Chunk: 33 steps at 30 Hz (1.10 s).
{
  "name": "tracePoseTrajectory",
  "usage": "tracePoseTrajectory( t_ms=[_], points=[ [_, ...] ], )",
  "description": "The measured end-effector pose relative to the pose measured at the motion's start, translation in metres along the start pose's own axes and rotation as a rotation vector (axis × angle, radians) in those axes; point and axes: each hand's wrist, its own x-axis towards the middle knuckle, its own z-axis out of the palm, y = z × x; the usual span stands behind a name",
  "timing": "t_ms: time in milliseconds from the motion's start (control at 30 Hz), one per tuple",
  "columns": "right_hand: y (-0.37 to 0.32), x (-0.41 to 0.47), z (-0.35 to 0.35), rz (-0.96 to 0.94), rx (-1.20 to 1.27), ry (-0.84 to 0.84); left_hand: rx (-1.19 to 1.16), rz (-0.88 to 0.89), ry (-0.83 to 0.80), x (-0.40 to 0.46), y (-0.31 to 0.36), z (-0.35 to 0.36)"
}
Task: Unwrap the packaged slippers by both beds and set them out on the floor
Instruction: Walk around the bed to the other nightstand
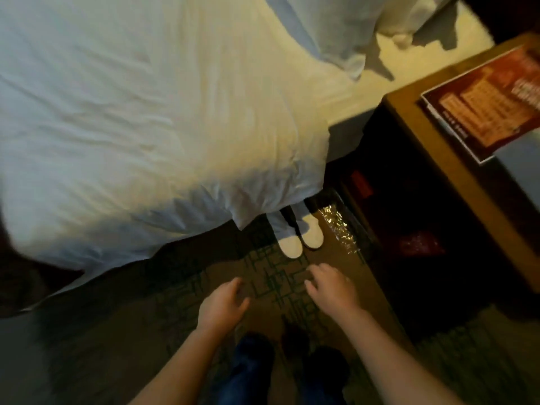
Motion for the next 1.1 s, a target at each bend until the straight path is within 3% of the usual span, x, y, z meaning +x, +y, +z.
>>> tracePoseTrajectory(
  t_ms=[233, 500, 833, 1100],
  points=[
    [-0.091, -0.079, -0.049, -0.027, 0.073, 0.037, -0.046, -0.044, 0.11, -0.105, -0.014, -0.093],
    [-0.138, -0.121, -0.049, -0.187, 0.031, 0.037, -0.235, -0.169, 0.244, -0.201, -0.04, -0.107],
    [-0.169, -0.156, -0.003, -0.527, -0.24, -0.21, -0.662, -0.591, 0.462, -0.347, -0.081, -0.015],
    [-0.21, -0.189, 0.057, -0.66, -0.523, -0.423, -1.022, -0.94, 0.553, -0.437, -0.104, 0.094]
  ],
)
